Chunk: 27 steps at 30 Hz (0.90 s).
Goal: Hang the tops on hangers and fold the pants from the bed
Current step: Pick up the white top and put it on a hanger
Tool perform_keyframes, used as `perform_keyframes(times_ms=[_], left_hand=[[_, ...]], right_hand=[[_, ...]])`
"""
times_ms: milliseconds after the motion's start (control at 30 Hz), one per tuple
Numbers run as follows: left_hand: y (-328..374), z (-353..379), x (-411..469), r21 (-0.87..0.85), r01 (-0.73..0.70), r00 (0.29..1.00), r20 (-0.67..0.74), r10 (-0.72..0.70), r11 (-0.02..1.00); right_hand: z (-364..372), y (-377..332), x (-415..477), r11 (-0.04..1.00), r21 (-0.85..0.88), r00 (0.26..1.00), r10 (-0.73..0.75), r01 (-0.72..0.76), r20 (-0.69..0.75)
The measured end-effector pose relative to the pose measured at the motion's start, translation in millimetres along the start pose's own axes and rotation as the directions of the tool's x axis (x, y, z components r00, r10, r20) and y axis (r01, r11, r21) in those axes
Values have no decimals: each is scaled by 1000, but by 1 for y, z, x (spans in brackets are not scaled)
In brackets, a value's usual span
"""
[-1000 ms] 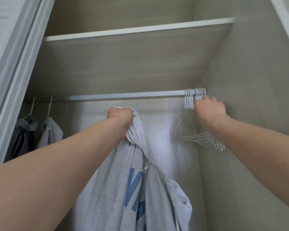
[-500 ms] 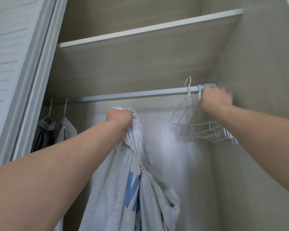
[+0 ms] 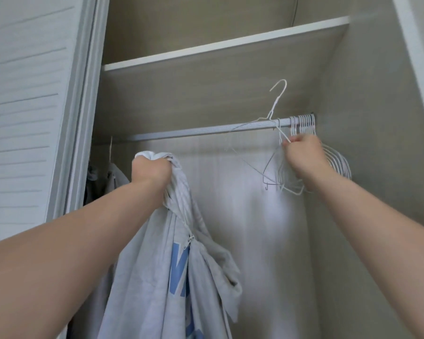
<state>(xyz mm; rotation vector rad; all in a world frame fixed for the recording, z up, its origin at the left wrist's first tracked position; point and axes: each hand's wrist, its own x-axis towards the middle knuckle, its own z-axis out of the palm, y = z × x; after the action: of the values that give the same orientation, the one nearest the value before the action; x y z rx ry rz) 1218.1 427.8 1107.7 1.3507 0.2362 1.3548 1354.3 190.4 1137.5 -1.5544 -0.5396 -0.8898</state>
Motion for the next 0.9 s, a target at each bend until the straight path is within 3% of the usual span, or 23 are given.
perform_keyframes(times_ms=[100,233,433,633,900], left_hand=[[12,-24,-8,-3,-44,999,-30,44,999],[36,-62,-18,30,-113,990,-78,115,993],[98,-125,-32,48,-193,960,-197,199,980],[175,-184,-56,80,-321,891,-311,330,944],[283,-267,-137,360,-417,743,-394,541,834]], right_hand=[[-3,0,-48,875,450,983,140,-178,117],[-4,-5,-109,687,689,971,117,-232,210],[-8,-45,-131,571,711,893,90,-409,441],[-21,-101,-158,628,720,861,-150,-296,485],[-64,-186,-232,405,822,717,-421,-400,556]])
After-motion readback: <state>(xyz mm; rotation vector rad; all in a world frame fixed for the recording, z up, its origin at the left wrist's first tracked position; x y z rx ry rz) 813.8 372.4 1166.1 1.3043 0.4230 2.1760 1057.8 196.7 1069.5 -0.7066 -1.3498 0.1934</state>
